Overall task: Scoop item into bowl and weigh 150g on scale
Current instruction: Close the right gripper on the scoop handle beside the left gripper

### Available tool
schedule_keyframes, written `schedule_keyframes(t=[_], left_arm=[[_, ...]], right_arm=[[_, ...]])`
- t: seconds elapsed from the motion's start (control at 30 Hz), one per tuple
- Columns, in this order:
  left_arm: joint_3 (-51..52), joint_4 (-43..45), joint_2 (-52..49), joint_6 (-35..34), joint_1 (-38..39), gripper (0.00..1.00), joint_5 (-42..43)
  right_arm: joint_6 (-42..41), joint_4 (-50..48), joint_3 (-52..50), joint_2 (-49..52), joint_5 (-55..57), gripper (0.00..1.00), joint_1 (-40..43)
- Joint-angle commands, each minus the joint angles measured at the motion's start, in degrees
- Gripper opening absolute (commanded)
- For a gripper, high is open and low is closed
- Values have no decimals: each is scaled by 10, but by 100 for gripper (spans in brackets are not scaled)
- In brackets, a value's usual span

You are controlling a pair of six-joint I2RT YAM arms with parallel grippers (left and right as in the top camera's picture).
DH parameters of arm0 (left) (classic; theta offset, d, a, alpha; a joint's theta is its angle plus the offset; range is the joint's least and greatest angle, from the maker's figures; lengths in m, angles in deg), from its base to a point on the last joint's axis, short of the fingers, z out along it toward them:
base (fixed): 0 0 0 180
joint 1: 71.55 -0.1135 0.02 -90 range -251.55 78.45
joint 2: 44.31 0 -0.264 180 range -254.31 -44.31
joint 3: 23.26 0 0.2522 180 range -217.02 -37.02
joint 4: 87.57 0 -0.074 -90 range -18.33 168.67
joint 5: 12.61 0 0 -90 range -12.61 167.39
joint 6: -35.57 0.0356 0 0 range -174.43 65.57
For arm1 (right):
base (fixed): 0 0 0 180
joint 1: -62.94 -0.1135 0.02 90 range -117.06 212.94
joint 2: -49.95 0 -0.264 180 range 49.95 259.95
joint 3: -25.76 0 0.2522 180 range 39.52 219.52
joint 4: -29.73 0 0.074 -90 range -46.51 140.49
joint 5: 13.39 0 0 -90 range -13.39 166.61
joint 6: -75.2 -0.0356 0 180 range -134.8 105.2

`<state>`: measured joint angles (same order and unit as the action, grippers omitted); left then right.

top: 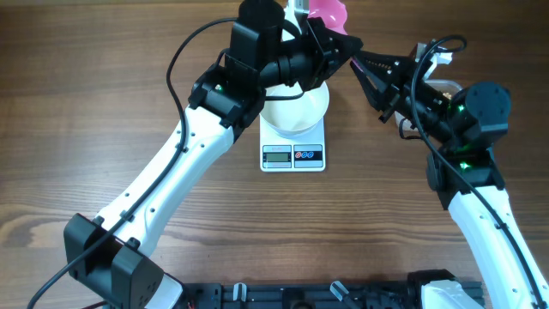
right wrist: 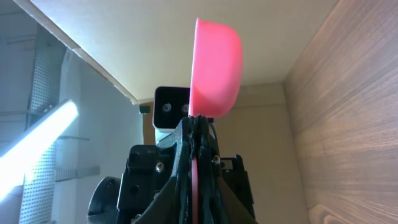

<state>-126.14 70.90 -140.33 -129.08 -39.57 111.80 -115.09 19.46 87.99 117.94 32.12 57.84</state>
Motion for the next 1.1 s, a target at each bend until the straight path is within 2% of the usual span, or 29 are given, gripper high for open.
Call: schedule_keyframes(t=[0.0, 0.3, 1.07], left_arm=[[-6, 0, -1, 13, 1, 4, 7], [-6, 0, -1, 13, 1, 4, 7], [-6, 0, -1, 13, 1, 4, 7]], right_arm=[[-14, -3, 13, 3, 8, 17, 2], [-22, -3, 13, 3, 6, 14, 2], [-34, -3, 13, 4, -8, 15, 2]])
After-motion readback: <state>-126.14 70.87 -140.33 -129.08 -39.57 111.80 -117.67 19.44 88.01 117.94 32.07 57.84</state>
